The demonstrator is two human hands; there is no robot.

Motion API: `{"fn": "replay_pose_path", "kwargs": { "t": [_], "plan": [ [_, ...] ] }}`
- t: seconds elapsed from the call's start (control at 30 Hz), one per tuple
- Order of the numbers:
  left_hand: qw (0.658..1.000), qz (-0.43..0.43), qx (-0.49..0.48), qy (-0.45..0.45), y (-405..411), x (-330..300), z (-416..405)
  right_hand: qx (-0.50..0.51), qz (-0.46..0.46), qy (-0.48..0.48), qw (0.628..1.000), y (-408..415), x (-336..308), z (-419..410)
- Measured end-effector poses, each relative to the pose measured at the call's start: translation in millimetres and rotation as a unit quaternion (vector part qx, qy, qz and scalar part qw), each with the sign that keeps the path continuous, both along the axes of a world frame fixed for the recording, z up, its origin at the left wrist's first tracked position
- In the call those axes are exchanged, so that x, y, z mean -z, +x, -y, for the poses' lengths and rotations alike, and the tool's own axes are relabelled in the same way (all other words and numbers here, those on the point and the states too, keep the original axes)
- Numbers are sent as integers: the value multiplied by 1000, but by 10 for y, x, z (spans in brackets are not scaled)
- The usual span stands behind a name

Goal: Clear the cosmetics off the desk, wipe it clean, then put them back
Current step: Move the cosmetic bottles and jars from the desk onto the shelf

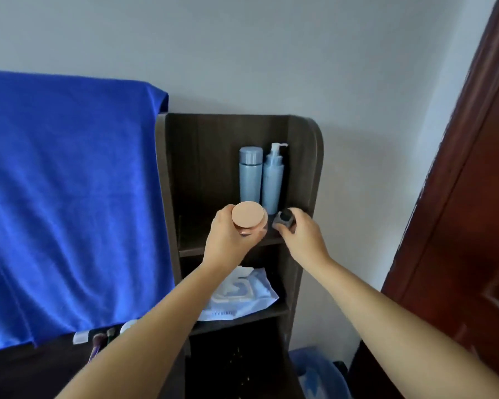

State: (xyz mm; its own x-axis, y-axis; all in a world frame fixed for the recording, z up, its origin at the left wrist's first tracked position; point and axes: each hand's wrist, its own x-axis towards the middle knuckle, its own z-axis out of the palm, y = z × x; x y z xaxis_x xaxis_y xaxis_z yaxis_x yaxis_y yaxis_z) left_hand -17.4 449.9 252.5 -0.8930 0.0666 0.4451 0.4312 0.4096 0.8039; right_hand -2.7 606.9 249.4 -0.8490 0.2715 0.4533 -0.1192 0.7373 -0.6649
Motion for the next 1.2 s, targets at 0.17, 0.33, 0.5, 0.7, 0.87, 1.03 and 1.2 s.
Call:
{"fn": "replay_pose_path", "kwargs": {
  "t": [0.17, 0.33, 0.5, 0.7, 0.87, 1.03, 1.2],
  "plan": [
    [993, 56, 0, -107, -392, 22, -124, 19, 66, 24, 997, -337, 16, -38],
    [988, 74, -11, -135, -577, 88, -189, 46, 100, 43, 993, -491, -4, -55],
    [981, 58, -33, -180, -589, 99, -263, 34, 110, 22, 993, -485, -13, -47],
    [996, -46, -9, -76, -124, 134, 74, -28, -127, 56, 990, 13, 16, 168],
    [993, -98, -35, -55, 362, 573, 987, -211, -159, 9, 964, 278, 534, 920],
    [972, 85, -213, -47, 457, 1512, 2347, -295, 49, 12, 954, 237, 1556, 2016],
    [904, 308, -278, -104, 626, 2450, 3245, -277, 221, 36, 934, 92, 2309, 2824]
  ]
}}
